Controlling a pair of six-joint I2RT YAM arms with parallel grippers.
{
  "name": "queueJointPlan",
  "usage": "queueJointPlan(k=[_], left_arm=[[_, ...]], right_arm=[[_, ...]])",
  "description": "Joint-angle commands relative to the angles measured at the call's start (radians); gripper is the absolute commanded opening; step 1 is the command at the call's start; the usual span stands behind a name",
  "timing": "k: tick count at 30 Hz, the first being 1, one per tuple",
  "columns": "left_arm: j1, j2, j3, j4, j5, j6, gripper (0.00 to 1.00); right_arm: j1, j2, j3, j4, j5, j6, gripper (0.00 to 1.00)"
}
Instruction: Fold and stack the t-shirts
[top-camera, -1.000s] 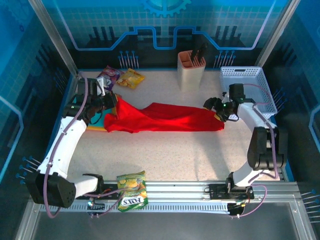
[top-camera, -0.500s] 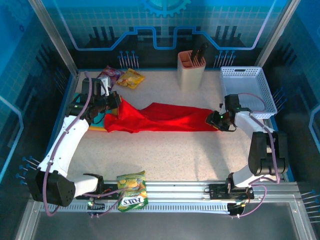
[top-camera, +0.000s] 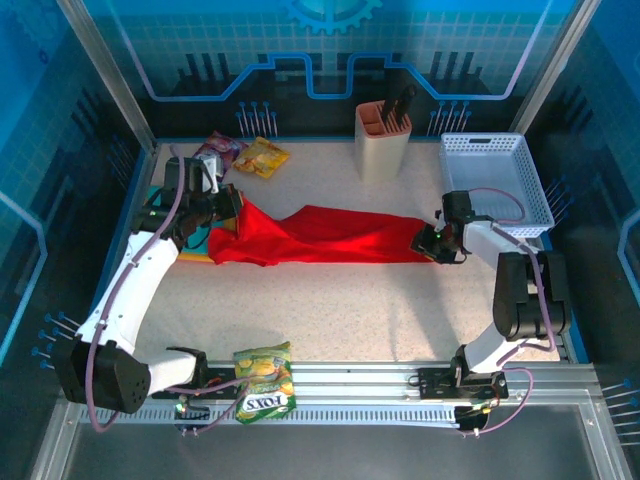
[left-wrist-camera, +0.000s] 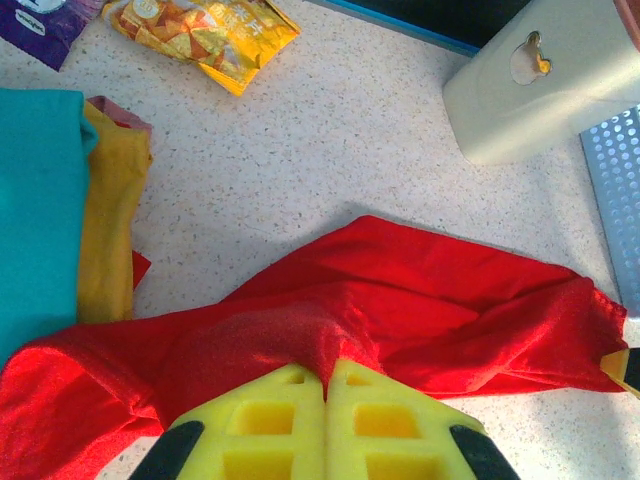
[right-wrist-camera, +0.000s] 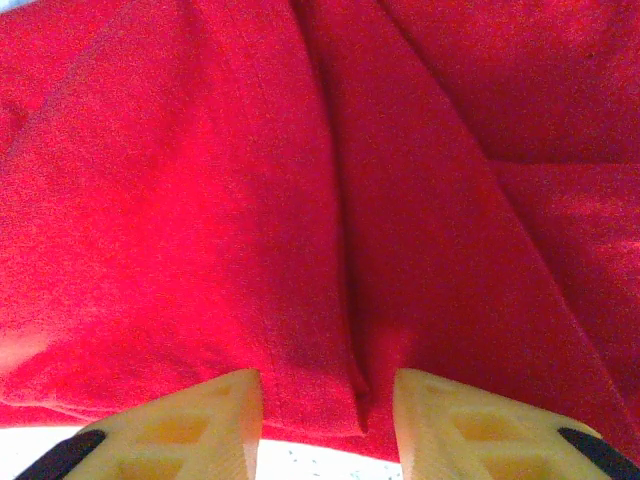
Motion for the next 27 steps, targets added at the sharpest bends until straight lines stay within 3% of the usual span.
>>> queueJointPlan(k=[1, 10, 12, 16, 27], left_arm=[[-0.008, -0.014, -0.012, 0.017, 0.015, -0.02, 0.0], [-0.007, -0.023, -0.022, 0.019, 0.008, -0.019, 0.0], [-0.008, -0.023, -0.026, 0.019, 0.01, -0.019, 0.0], [-0.008, -0.021, -0.033, 0.027, 0.014, -0.026, 0.0], [-0.008, 0.106, 0.069, 0.118, 0.132, -0.112, 0.0]], right_arm=[[0.022, 0.02, -0.006, 0.013, -0.006, -0.007, 0.36], [0.025, 0.029, -0.014, 0.035, -0.032, 0.005, 0.26], [0.026, 0.027, -0.015, 0.038, -0.033, 0.01, 0.21], [0.026, 0.001, -0.006, 0.038, -0.047, 0.026, 0.01], [0.006, -0.266, 0.099, 0.149, -0.019, 0.155, 0.0]])
